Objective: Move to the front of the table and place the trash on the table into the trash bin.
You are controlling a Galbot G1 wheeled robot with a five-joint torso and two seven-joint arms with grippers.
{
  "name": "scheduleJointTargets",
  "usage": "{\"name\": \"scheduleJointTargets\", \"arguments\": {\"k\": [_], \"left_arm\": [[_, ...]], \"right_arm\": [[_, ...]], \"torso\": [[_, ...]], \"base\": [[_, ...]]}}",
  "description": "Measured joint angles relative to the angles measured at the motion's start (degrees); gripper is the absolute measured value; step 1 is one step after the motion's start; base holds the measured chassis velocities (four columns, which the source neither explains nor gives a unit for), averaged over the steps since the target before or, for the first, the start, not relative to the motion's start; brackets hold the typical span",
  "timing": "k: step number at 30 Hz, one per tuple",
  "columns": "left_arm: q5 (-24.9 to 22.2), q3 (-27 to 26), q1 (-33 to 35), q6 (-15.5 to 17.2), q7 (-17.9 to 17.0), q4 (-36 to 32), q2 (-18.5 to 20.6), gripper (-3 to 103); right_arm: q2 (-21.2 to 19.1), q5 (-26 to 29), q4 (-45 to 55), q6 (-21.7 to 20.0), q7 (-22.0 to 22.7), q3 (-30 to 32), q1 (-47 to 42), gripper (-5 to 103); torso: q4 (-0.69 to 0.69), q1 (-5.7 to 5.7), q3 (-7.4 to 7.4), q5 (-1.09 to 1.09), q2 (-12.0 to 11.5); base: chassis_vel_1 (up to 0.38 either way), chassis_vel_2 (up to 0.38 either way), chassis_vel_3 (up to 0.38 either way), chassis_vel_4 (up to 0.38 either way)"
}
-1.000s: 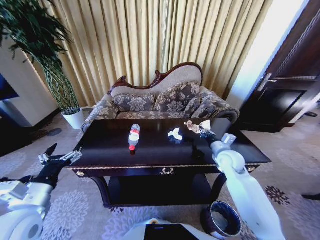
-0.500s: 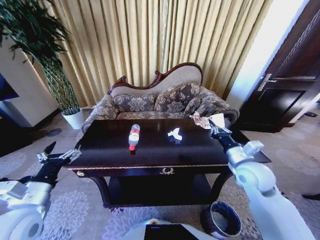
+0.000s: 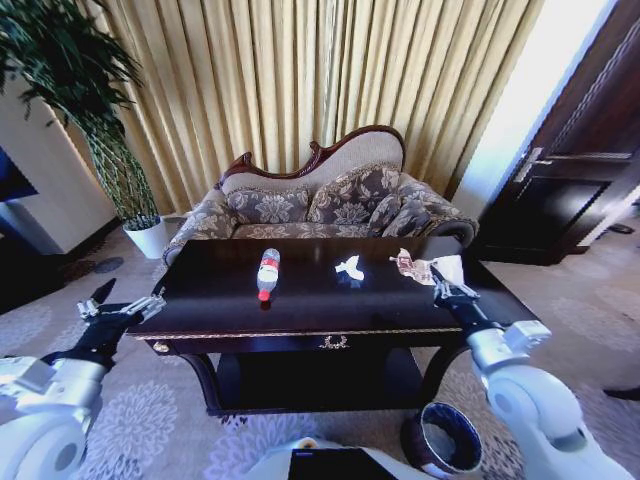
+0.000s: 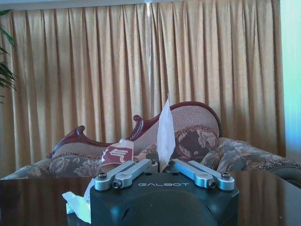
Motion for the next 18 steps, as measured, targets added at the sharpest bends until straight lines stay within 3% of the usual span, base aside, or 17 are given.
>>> {"name": "scheduleJointTargets", "arguments": {"k": [18], "left_arm": [[0.16,0.11,0.25,-0.32,0.50,0.00,0.14,100]], "right_arm": [[2.62,-1.22,1.12,0.63,-0.92,0.42,-1.07,0]], "torso": [[0.00,0.00,0.00,0.00,-0.01]], "base": [[0.055,-0.058,-0.054,0.054]]}}
